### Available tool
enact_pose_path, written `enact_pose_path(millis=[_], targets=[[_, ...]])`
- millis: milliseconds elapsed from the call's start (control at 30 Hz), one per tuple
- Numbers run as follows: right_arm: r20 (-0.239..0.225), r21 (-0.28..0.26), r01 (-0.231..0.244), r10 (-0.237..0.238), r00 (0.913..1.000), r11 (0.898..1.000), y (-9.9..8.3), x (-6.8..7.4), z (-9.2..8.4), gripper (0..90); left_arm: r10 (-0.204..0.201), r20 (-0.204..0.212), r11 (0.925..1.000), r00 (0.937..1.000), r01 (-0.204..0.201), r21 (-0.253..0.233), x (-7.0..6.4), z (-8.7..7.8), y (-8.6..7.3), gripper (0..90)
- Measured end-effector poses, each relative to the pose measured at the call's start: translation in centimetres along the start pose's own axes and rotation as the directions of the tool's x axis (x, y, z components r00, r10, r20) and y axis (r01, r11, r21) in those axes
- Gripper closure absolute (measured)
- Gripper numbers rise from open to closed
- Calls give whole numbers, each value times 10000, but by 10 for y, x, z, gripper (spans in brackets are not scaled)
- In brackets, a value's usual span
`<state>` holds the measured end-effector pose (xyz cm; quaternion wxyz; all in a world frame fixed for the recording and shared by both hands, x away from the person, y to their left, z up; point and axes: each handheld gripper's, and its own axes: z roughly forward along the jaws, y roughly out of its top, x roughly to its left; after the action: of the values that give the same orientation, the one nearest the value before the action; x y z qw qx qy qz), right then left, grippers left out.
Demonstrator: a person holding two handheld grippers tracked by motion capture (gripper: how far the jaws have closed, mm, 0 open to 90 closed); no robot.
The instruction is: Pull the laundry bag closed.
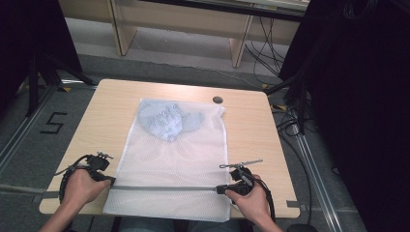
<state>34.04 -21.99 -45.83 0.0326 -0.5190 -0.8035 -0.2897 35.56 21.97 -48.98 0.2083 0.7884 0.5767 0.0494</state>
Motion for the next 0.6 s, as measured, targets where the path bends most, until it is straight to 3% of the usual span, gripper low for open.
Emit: enact_pose_path(millis=[400, 433, 467, 600], targets=[[-70, -37, 15, -15, 10000, 10000, -2, -6, -1, 870, 23, -9, 10000, 10000, -23, -6, 0, 0, 0, 900], [-29, -44, 25, -25, 10000, 10000, -3, -6, -1, 870, 188, -42, 9998, 9998, -188, 13, 0, 0, 0, 900], [69, -108, -85, 85, 9999, 9999, -3, -5, -1, 870, 642, -107, 9979, 9979, -641, 51, 3, -1, 1, 900], [-5, -21, -38, 38, 10000, 10000, -4, -8, -1, 870, 631, -101, 9980, 9980, -630, 51, 3, -1, 1, 900]])
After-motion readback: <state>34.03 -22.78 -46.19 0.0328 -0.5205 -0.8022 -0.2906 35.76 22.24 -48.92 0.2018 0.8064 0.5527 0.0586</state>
